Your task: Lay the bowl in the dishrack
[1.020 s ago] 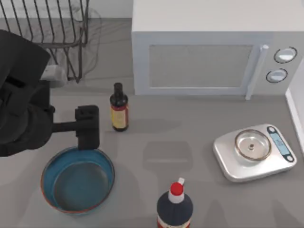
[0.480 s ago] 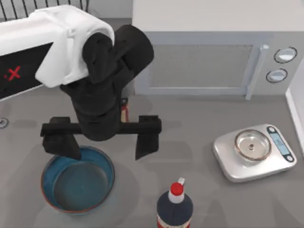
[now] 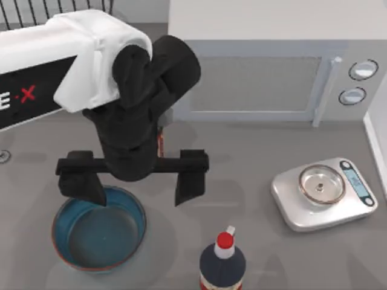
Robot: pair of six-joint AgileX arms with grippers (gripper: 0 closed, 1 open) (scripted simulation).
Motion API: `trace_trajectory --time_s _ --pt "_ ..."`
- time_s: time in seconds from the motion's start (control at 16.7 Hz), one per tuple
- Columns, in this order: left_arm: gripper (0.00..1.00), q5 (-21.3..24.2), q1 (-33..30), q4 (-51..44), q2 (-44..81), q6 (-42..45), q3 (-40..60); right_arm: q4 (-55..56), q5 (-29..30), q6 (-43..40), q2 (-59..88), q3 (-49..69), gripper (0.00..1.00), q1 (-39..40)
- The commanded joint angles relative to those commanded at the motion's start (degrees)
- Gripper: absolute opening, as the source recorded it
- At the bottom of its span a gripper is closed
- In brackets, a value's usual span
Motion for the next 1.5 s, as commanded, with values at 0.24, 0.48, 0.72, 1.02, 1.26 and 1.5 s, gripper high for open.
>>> trace_trajectory --time_s 0.24,0.48,0.72,1.02,1.26,1.5 --pt "1.00 0.0 0.0 8.8 2.7 0.1 -5.8 0.0 0.0 0.0 0.0 0.0 1.00 0.0" --pt "1.00 0.0 0.0 19.3 6.1 0.2 -12.7 0.0 0.0 0.0 0.0 0.0 1.00 0.0" --pt "1.00 0.0 -0.1 21.3 7.0 0.1 -14.3 0.0 0.0 0.0 0.0 0.0 1.00 0.0" --pt "0.77 0.0 -0.1 21.3 7.0 0.1 -14.3 0.0 0.0 0.0 0.0 0.0 1.00 0.0" --pt "0.47 0.0 -0.1 21.3 7.0 0.1 -14.3 0.0 0.0 0.0 0.0 0.0 1.00 0.0" --pt "0.17 0.0 -0.1 21.3 7.0 0.1 -14.3 0.0 0.0 0.0 0.0 0.0 1.00 0.0"
